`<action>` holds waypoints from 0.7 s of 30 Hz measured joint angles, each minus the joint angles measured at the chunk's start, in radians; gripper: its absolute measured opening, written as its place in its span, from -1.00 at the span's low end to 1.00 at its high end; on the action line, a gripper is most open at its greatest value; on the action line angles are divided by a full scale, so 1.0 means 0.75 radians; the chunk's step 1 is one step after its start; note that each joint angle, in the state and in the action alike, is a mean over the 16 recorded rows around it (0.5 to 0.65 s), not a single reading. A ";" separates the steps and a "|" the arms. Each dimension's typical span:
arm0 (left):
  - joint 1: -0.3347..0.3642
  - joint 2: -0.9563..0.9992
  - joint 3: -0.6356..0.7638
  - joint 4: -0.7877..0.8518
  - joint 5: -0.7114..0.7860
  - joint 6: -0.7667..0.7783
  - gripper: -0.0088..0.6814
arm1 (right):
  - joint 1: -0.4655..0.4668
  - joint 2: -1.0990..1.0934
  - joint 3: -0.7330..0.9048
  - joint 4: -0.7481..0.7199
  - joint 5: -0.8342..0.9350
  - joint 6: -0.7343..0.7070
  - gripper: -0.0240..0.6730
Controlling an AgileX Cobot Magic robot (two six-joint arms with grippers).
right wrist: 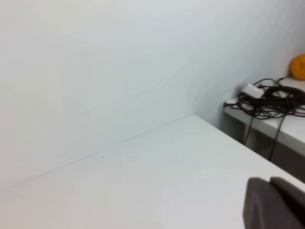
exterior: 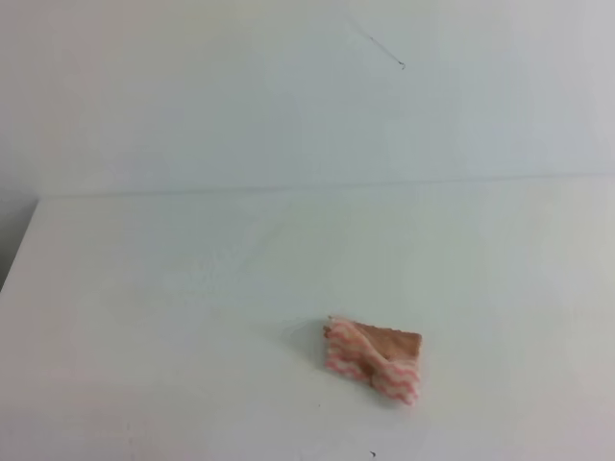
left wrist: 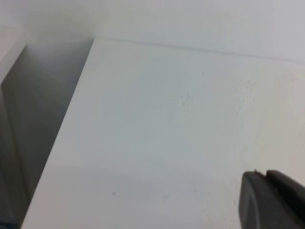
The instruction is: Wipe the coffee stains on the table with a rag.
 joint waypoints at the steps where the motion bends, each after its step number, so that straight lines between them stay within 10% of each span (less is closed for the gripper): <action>1: 0.000 0.000 0.000 0.000 0.000 0.000 -0.97 | -0.024 -0.004 0.000 0.000 -0.003 0.000 -0.94; 21: 0.000 0.000 0.000 0.000 0.000 0.000 -0.97 | -0.135 -0.058 0.247 0.280 -0.040 0.072 -0.94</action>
